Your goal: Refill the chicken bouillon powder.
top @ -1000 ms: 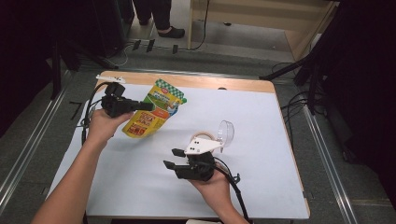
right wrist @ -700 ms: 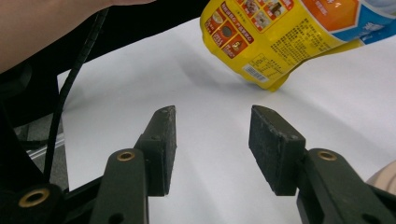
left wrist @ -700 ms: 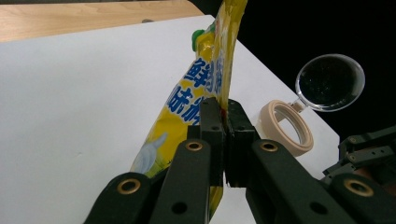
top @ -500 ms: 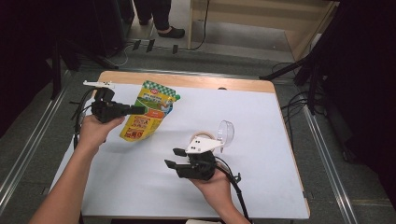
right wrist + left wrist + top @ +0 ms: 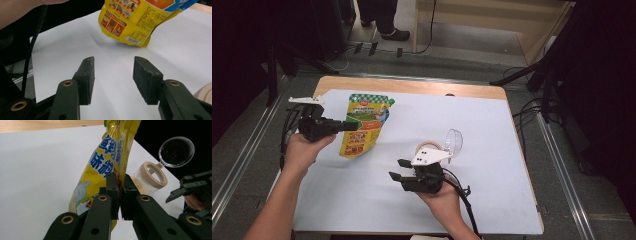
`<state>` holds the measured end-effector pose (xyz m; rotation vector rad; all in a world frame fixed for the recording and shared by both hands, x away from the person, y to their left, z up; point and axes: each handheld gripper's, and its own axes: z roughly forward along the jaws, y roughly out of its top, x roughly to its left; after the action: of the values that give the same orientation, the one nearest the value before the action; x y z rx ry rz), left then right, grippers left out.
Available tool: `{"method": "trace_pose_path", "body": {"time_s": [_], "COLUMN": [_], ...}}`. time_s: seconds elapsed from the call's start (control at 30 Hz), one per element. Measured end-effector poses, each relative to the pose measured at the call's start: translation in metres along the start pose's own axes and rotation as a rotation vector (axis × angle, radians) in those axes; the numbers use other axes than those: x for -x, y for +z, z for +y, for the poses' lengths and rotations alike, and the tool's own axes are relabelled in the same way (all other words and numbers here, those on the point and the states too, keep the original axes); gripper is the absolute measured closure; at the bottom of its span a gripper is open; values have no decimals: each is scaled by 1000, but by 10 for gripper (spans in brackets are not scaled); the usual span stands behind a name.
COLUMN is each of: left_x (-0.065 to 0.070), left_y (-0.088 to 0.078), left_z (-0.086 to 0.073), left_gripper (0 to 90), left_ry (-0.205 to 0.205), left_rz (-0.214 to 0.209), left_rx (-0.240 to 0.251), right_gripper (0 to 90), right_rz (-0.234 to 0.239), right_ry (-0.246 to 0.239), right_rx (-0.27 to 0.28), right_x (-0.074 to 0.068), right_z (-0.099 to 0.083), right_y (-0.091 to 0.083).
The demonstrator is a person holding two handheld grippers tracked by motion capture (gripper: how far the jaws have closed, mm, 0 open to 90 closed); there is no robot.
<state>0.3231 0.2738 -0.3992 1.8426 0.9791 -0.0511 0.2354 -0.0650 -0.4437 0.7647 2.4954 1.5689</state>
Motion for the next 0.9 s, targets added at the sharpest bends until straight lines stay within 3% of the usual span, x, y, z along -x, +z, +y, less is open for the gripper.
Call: {"method": "trace_pose_path", "body": {"time_s": [0.17,0.47,0.67,0.9], "left_x": [3,7,15,17], "left_y": [-8,-19,-20,-24], "left_z": [-8,-8,-3,1], "left_gripper": [834,774,715,683], "left_ry": [-1,27,55,8], "left_rz": [10,21,42,32], "left_rx": [9,33,9,3], "right_gripper": [536,537,537,536], "right_rz": [4,7,2,0], "right_ry": [0,-10,-4,-6], "right_rx": [-3,-6,-7,-12], "right_x": [0,-2,0,1], "right_z": [0,-1,0,1], "right_y": [1,2,0,-1]}}
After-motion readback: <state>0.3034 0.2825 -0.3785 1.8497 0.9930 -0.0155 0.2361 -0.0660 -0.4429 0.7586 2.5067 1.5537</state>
